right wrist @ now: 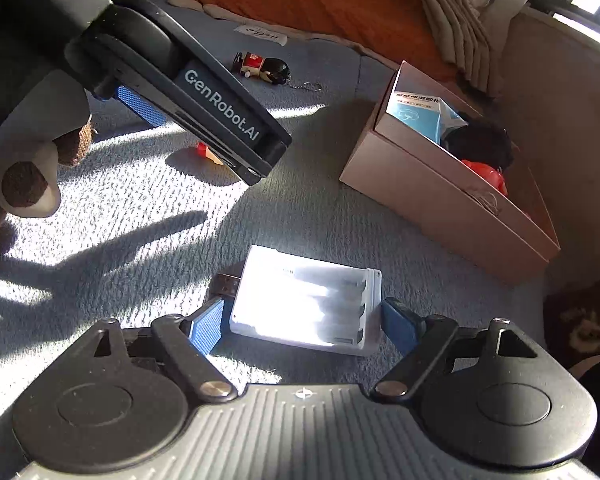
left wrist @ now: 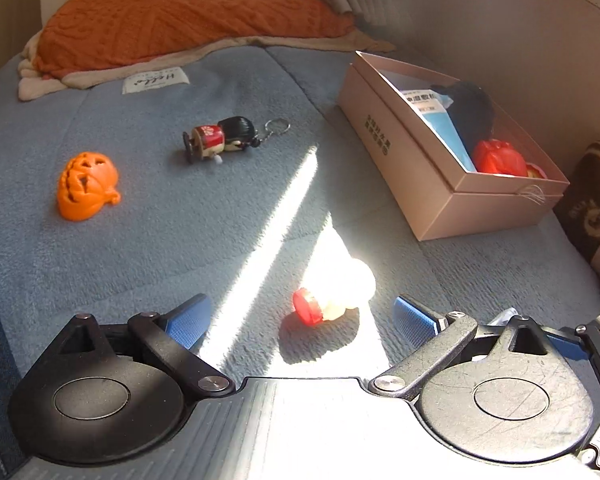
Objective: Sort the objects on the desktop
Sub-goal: 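Lift the white charger with the right tool while the left tool grasps the white bottle keychain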
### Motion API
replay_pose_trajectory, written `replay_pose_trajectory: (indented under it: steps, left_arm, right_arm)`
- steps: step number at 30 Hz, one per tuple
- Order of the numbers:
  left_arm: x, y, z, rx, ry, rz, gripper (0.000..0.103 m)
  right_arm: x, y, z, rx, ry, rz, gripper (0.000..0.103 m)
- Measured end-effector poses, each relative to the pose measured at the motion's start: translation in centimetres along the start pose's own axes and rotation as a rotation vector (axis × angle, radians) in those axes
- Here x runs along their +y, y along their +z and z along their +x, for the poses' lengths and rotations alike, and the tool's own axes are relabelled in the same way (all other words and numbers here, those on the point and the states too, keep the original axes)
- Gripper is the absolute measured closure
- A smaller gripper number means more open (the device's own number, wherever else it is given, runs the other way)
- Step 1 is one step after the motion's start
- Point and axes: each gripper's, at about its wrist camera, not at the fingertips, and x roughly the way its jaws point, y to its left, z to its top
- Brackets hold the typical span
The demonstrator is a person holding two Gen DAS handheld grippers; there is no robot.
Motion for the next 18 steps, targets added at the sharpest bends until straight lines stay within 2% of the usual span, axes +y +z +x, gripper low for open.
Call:
replay_pose_trajectory:
  steps: [2,8,14,18]
  left_arm:
    - [-1.1,0.3,1.0,0.044,-0.001,0.003,0.010]
    - [-1.4,0.4,1.3,0.048,-0.018,0.013,0.011]
    - [-1.1,0.8,0.8,0.050,-0.098,-0.023,0.015]
    - [-2.0,0.9,1.1,0.058,-0.088,0.011,0.020]
  right_arm:
    - [0.3,-0.1,-0.1,-0.014,-0.015,-0.017,0.017]
    - [0.1,-0.1,-0.1,-0.013,-0.025,-0.003,0.011]
    - [0.0,-0.1,0.1,-0.008,-0.035,0.007,0.009]
    - [-0.1,0.0,0.1,-0.002,-0.033,0.012,0.009]
